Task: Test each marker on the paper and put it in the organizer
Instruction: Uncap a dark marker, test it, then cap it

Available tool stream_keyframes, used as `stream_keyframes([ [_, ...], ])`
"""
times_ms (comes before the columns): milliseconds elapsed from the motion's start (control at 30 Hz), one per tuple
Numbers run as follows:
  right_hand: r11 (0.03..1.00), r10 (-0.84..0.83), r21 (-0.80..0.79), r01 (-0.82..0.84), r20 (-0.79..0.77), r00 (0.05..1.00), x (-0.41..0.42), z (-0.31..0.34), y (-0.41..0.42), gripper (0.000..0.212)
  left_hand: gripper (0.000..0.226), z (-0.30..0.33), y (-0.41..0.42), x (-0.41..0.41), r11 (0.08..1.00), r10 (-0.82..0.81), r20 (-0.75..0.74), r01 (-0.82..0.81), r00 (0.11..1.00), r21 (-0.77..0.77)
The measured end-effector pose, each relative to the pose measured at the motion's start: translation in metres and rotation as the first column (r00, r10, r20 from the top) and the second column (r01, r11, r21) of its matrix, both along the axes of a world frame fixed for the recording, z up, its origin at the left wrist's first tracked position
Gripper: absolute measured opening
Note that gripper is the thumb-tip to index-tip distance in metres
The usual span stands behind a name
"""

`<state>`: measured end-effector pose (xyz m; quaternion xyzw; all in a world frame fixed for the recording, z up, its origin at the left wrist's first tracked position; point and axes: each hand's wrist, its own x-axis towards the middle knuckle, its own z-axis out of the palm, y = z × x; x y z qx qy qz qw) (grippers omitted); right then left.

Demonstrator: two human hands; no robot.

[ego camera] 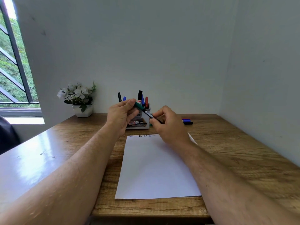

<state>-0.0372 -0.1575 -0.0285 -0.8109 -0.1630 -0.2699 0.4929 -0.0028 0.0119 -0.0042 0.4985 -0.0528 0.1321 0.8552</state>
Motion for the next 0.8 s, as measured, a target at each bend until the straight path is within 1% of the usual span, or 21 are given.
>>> stream_keyframes([
  [33,0.998,0.002,-0.059,-0.001,0.024,1.0,0.0,-0.002,0.001,0.013,0.015,-0.001,-0.001,-0.001,1.0,-0.008,-0.005,0.008,1.0,0.023],
  [67,0.996,0.016,-0.083,-0.013,0.037,0.999,0.0,-0.003,0.001,0.013,0.016,-0.001,-0.003,-0.002,0.999,-0.018,-0.011,0.018,1.0,0.037],
  [200,0.994,0.043,-0.102,-0.038,0.042,0.998,0.0,-0.002,0.0,0.015,0.02,-0.003,-0.002,-0.003,0.996,-0.054,-0.022,0.055,0.998,0.065],
  [333,0.993,0.068,-0.102,-0.066,0.021,0.997,-0.002,-0.001,0.003,0.015,0.015,-0.003,0.0,-0.002,0.996,-0.064,-0.01,0.065,0.998,0.062],
  [500,0.995,0.089,-0.034,-0.089,0.013,0.996,-0.001,0.001,0.006,0.013,0.014,-0.003,0.0,-0.001,0.998,-0.062,-0.002,0.062,0.998,0.031],
  [633,0.993,0.117,0.026,-0.116,-0.07,0.991,0.004,0.001,0.008,0.015,0.015,-0.003,0.0,-0.001,0.997,-0.076,-0.003,0.076,0.997,0.018],
  [800,0.971,0.188,0.177,-0.159,-0.161,0.969,0.009,-0.001,0.005,0.014,0.012,-0.004,-0.003,-0.002,0.994,-0.107,-0.012,0.107,0.994,-0.001],
])
